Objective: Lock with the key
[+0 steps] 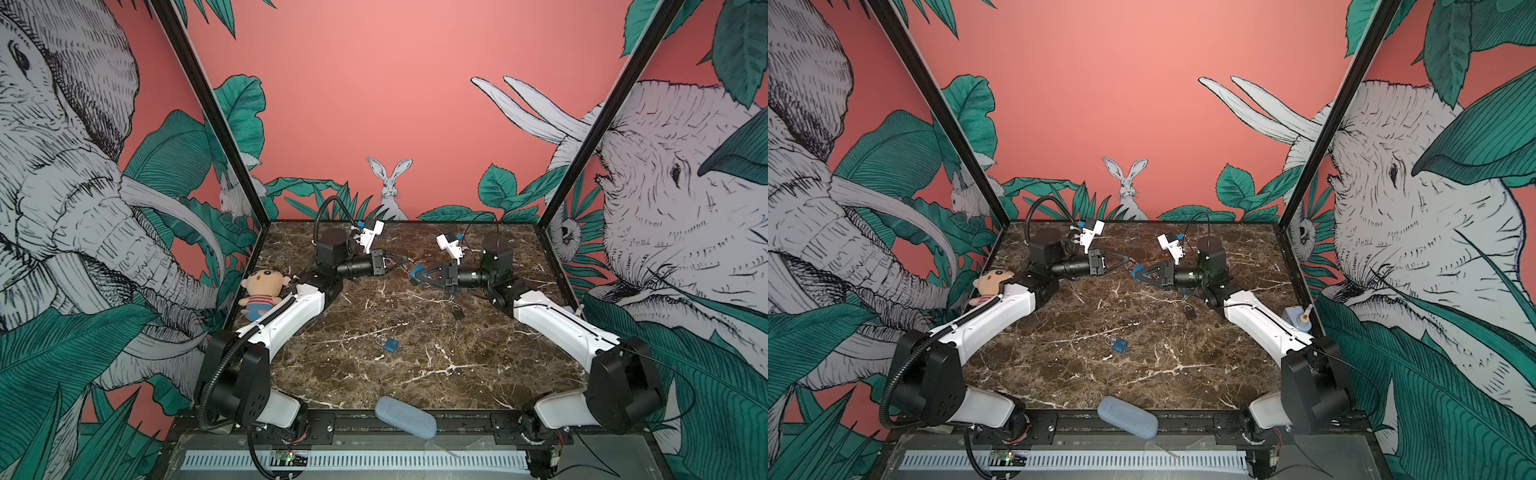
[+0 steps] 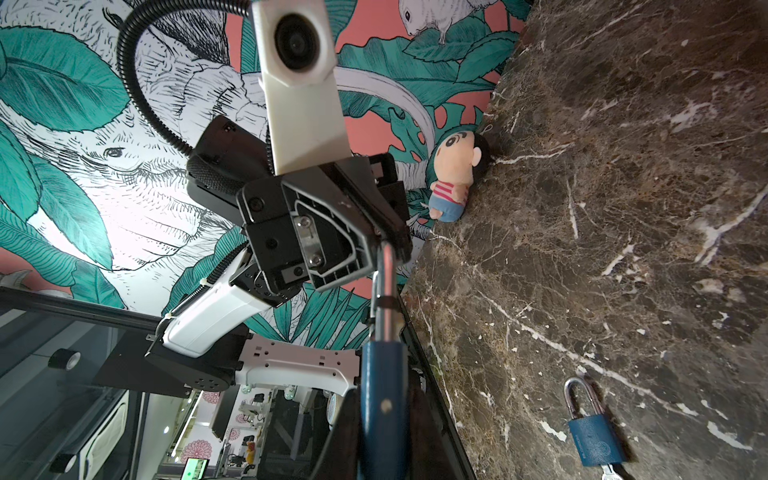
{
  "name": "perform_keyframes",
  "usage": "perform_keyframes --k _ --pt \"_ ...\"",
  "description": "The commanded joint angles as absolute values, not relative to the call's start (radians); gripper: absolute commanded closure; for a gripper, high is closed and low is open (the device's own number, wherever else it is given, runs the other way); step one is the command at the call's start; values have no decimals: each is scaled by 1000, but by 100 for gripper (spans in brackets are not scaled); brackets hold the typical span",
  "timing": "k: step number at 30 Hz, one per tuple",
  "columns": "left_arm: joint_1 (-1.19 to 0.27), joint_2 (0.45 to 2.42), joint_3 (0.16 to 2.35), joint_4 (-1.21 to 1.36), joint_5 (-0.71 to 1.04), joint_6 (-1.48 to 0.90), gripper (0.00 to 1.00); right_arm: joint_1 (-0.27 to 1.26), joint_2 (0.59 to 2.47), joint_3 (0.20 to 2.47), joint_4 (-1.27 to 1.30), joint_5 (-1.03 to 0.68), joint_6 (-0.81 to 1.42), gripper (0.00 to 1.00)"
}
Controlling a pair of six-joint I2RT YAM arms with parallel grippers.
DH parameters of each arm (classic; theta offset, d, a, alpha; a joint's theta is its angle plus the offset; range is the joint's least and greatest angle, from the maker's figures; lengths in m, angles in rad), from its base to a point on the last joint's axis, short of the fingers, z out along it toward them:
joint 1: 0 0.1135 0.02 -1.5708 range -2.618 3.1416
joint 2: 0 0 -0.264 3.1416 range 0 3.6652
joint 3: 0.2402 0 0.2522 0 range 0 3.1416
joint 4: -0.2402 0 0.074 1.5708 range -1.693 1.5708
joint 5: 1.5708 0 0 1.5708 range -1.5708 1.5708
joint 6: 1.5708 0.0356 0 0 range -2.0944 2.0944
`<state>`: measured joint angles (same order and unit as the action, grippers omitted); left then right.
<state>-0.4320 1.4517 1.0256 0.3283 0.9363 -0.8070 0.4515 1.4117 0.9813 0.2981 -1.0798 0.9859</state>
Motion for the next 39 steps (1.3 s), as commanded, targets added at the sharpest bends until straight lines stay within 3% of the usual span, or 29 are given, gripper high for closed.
perform_keyframes --k 1,11,39 --pt "-445 1481 988 295 934 -775 100 489 1391 1011 484 -1132 993 100" --pt "-450 1486 969 294 937 -760 100 492 1422 1005 592 -1130 1067 100" --pt "-565 1470 932 285 1007 -760 100 495 1433 1033 483 -1063 970 100"
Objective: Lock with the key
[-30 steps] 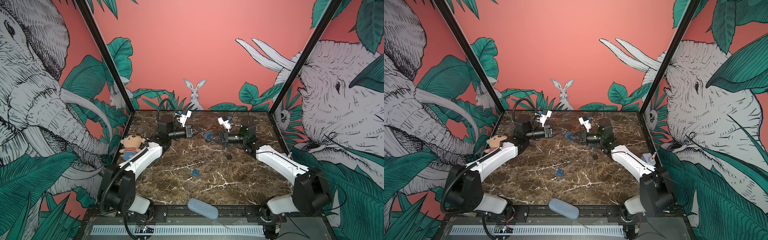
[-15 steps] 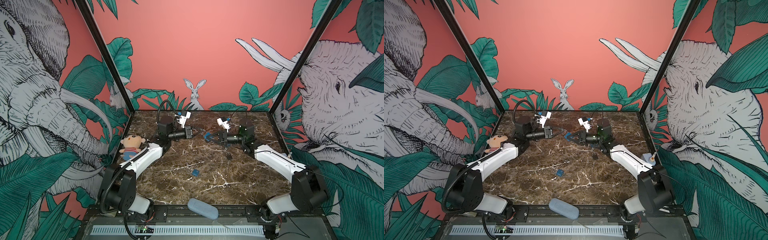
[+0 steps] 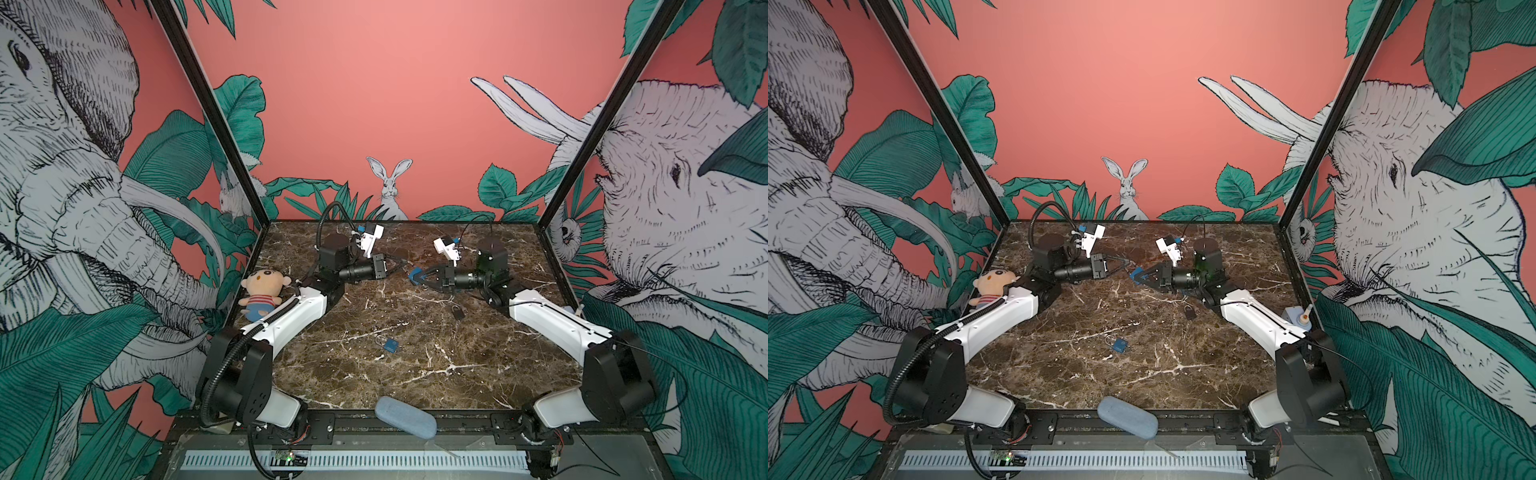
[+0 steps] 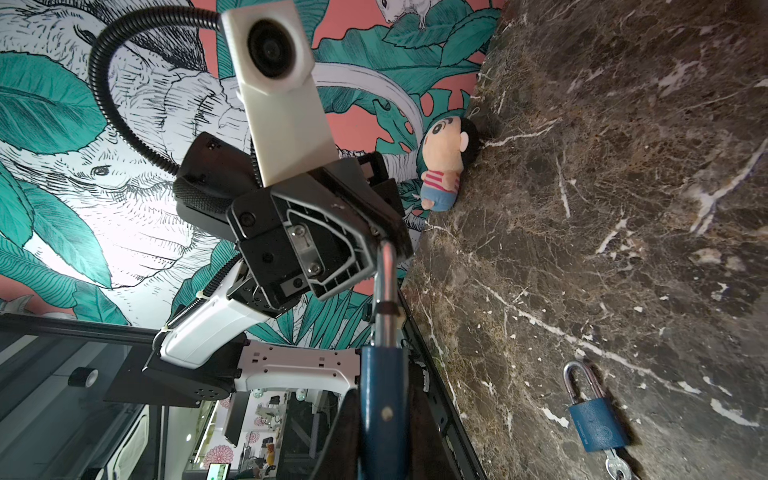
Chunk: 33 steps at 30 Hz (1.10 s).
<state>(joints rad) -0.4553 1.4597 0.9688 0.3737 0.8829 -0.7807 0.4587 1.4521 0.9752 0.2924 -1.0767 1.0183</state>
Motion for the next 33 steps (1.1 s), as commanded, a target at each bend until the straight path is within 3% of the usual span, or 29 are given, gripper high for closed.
perform_keyframes --k 1,8,33 --pt "-567 1467 927 280 1008 -757 100 495 1431 1035 483 -1064 970 100" --pt "-568 1462 938 186 963 -676 100 495 1424 1026 560 -1088 1038 100" --pt "-572 1423 868 288 993 -734 100 493 1394 1027 541 -1063 1031 100"
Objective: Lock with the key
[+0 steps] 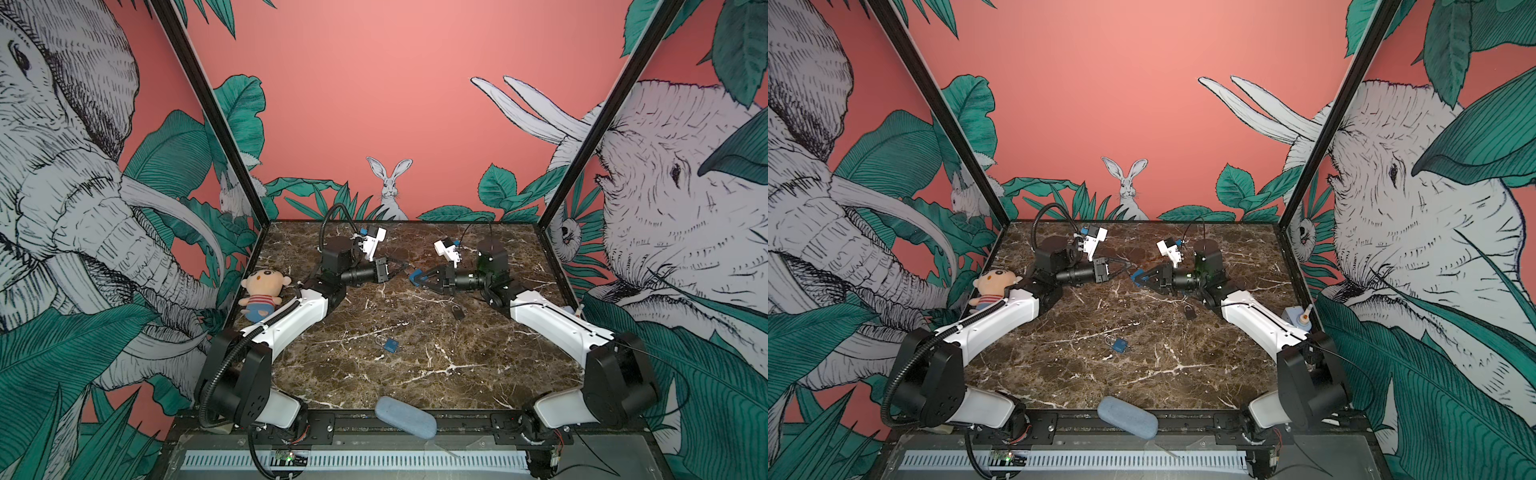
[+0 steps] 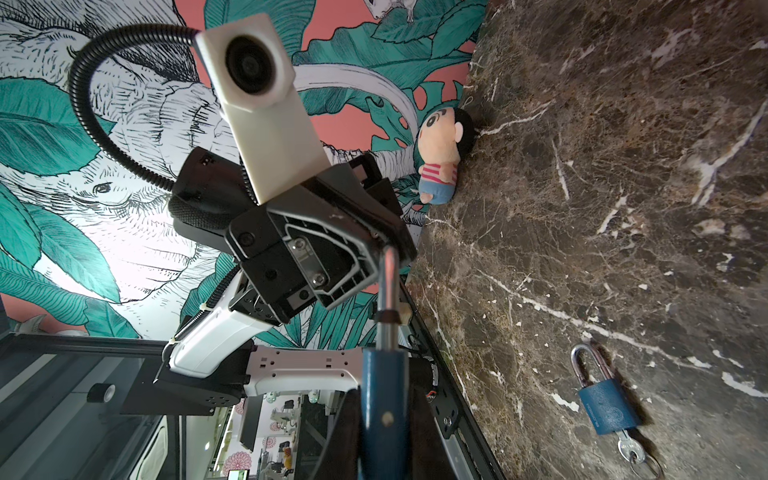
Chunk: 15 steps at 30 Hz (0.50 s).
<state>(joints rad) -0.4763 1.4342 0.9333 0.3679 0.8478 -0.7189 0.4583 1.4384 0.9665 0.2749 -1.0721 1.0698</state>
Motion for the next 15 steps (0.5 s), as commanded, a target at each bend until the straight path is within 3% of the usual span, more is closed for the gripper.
perform_keyframes --k 1,15 --pt "-577 1415 854 297 995 -741 100 492 1396 1028 542 -1061 1031 100" --pt "-672 1375 798 330 993 -781 100 492 1437 1053 548 -1069 1038 100"
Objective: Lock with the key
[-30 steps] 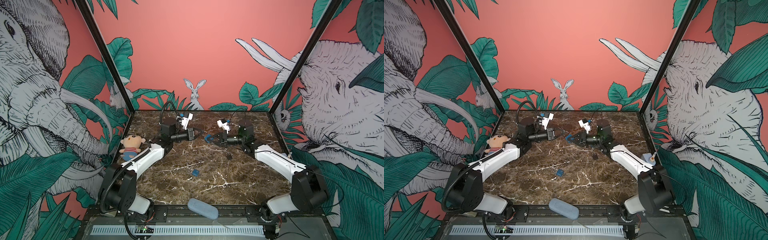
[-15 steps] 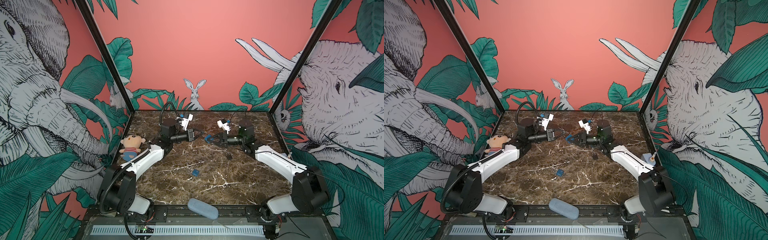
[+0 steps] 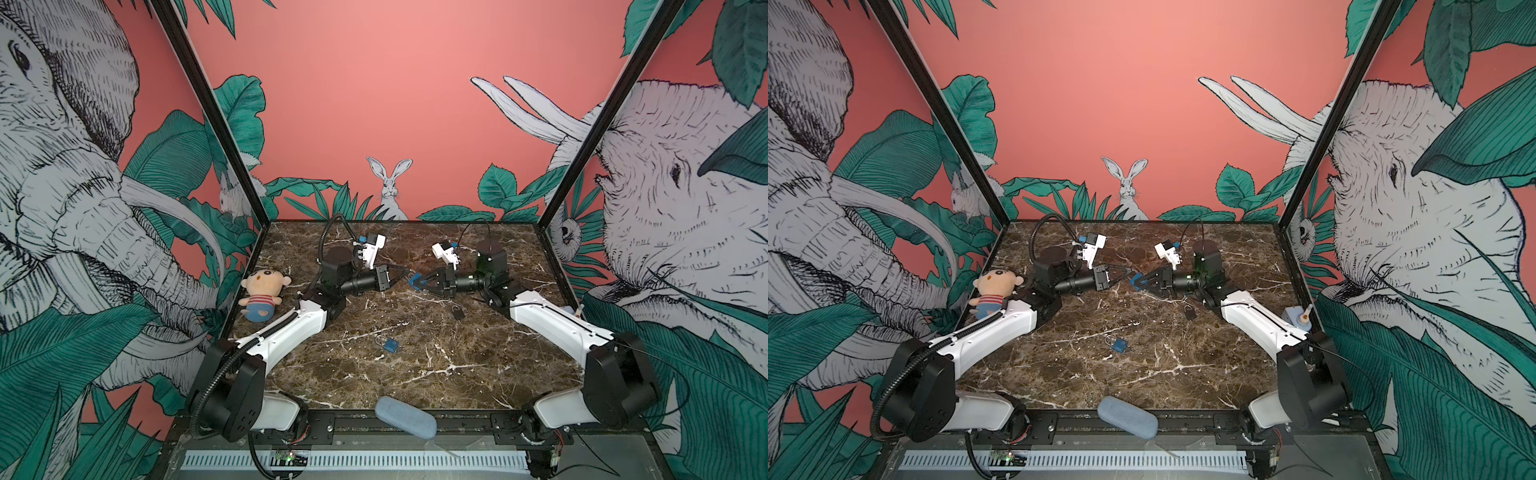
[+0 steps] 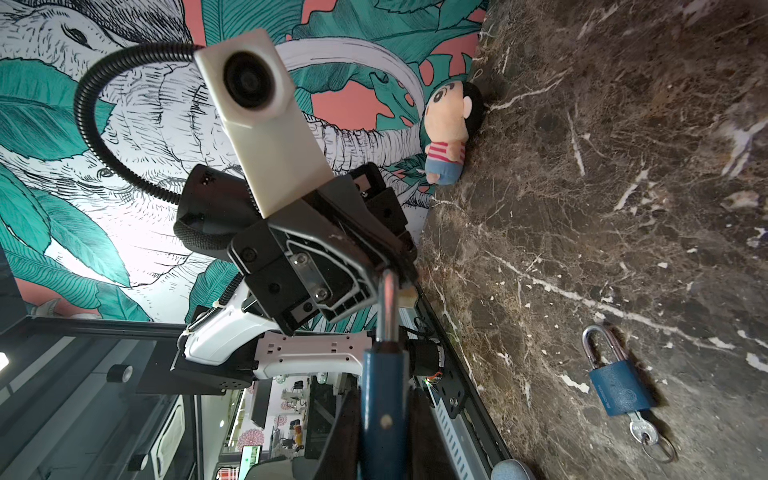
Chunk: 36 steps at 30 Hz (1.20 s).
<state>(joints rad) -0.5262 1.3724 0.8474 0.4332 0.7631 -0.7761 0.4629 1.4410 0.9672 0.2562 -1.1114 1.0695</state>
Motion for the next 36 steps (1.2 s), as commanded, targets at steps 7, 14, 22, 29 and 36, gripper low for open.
perform_keyframes --k 7,14,22,29,36 --pt "-685 1332 780 281 953 -760 100 494 1444 1060 518 -1074 1015 100" --pt "-666 1355 855 260 898 -735 100 495 1420 1057 359 -1057 900 100" --pt "-568 1404 918 417 952 -864 100 504 1401 1024 280 -1043 825 100" --pt "-550 1414 966 410 965 -876 95 511 1401 1003 340 -1061 861 100" --pt "-538 1432 954 512 978 -949 76 515 1409 1002 383 -1072 891 100"
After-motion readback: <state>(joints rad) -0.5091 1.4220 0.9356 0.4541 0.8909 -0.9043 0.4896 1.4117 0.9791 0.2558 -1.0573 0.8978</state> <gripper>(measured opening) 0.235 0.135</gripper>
